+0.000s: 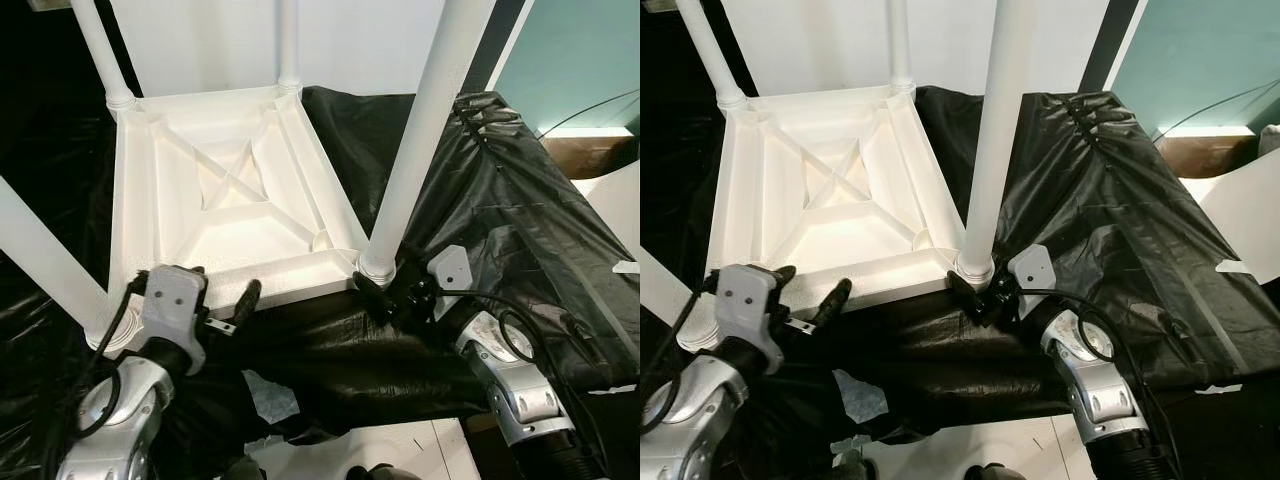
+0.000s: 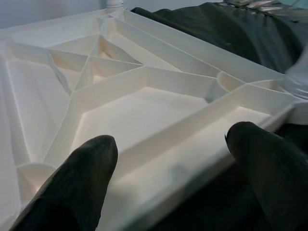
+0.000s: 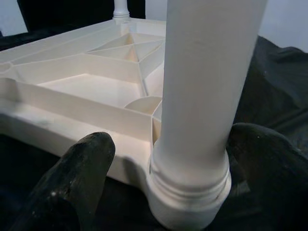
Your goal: Building children table
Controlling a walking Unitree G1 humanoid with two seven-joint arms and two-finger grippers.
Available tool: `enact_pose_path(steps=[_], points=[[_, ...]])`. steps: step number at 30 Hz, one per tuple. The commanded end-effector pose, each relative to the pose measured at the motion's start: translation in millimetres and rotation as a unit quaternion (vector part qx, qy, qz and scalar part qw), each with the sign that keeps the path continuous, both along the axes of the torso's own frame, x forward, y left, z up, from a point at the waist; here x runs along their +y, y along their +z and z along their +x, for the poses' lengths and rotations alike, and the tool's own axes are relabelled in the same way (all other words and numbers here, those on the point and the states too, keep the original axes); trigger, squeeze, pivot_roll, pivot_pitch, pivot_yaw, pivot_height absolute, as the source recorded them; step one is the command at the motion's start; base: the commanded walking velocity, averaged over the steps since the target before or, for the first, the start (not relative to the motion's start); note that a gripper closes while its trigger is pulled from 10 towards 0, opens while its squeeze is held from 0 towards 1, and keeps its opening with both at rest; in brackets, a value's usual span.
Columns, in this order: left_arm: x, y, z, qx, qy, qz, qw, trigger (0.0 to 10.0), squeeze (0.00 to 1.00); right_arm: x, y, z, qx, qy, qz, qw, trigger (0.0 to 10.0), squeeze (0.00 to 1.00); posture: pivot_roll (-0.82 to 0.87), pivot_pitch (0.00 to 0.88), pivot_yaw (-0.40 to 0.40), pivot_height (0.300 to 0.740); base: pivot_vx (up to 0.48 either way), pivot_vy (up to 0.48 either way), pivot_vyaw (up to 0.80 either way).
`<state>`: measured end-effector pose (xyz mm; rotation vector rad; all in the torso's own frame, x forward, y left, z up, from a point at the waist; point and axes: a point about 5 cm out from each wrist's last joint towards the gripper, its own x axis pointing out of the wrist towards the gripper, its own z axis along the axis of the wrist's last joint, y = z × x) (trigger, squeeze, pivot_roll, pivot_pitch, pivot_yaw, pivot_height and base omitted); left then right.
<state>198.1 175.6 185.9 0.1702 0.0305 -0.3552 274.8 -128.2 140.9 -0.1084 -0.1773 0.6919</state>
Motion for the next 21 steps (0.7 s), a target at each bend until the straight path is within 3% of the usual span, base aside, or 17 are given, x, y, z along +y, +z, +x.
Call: enact_pose_path(steps=[1, 3, 4, 12, 21], points=[[0.1, 0.7, -7.4, 0.01, -0.007, 0.014, 1.0, 10.0, 0.0, -1.2, -1.6, -4.4, 0.012, 0.015, 0.003, 1.0, 10.0, 0.0, 0.21, 0.108, -0.064, 0.74, 0.0, 0.0, 0.0], [0.4, 0.7, -9.2, 0.011, -0.009, 0.02, 1.0, 10.0, 0.0, -1.4, -1.8, -4.8, 0.014, 0.017, 0.003, 1.0, 10.0, 0.0, 0.21, 0.108, -0.064, 0.74, 0.0, 0.0, 0.0], [8.0, 3.5, -13.0, 0.011, 0.034, 0.023, 0.999, 10.0, 0.0, -0.6, -5.2, -10.0, 0.031, 0.05, -0.006, 0.998, 10.0, 0.0, 0.22, 0.113, -0.061, 0.74, 0.0, 0.0, 0.0], [12.4, 8.0, -29.1, 0.025, 0.105, 0.027, 0.994, 10.0, 0.0, 1.8, -12.5, -18.9, 0.067, 0.125, -0.024, 0.99, 10.0, 0.0, 0.24, 0.112, -0.068, 0.74, 0.0, 0.0, 0.0], [13.5, 9.1, -35.4, 0.026, 0.169, 0.04, 0.984, 10.0, 0.0, 8.1, -13.8, -11.9, 0.078, 0.168, -0.035, 0.982, 10.0, 0.0, 0.29, 0.101, -0.105, 0.74, 0.0, 0.0, 0.0]])
